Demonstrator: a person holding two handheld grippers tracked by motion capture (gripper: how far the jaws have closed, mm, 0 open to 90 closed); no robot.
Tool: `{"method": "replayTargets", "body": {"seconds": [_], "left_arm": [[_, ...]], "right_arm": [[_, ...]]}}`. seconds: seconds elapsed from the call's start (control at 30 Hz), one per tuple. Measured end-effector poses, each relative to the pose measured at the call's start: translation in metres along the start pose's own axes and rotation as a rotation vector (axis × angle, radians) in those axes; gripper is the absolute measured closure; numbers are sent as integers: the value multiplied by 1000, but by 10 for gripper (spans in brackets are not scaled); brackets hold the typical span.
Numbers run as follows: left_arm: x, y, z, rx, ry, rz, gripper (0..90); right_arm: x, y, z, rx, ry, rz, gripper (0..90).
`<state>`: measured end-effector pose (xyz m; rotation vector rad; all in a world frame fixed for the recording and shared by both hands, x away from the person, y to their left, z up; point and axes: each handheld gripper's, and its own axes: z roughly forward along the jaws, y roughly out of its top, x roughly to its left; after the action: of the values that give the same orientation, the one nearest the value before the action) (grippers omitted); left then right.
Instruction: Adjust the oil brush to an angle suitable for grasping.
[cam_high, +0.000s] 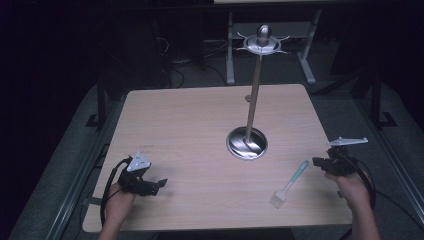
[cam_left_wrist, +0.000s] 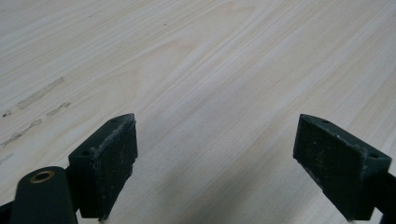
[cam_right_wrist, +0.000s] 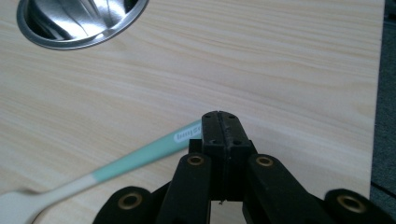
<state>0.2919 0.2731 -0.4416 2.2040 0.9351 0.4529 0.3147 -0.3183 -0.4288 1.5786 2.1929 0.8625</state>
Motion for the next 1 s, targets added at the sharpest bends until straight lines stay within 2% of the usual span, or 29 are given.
{"method": "replayTargets", "body": {"seconds": [0.2,0.27,0.4,0.47,0.6,0.8,1.0], "left_arm": [[1,-1,0,-7,3,-7,134],[1,-1,-1,-6,5,-3,134],[2,-2,-2,0,6,4,134],[3,-2,-2,0,11,6,134],[3,-2,-1,-4,7,-3,134],[2,-1,0,11,2,18,134],[1,-1,1,10,-5,22,134]], "right_arm": [[-6,12,16,47,-26,8,898],[-6,11,20,48,-35,12,898],[-6,6,26,103,-38,7,898],[-6,5,28,119,-37,-11,899],[-4,5,28,117,-26,-21,898],[-3,2,35,126,-15,-19,898],[-3,1,36,109,5,-15,898]]}}
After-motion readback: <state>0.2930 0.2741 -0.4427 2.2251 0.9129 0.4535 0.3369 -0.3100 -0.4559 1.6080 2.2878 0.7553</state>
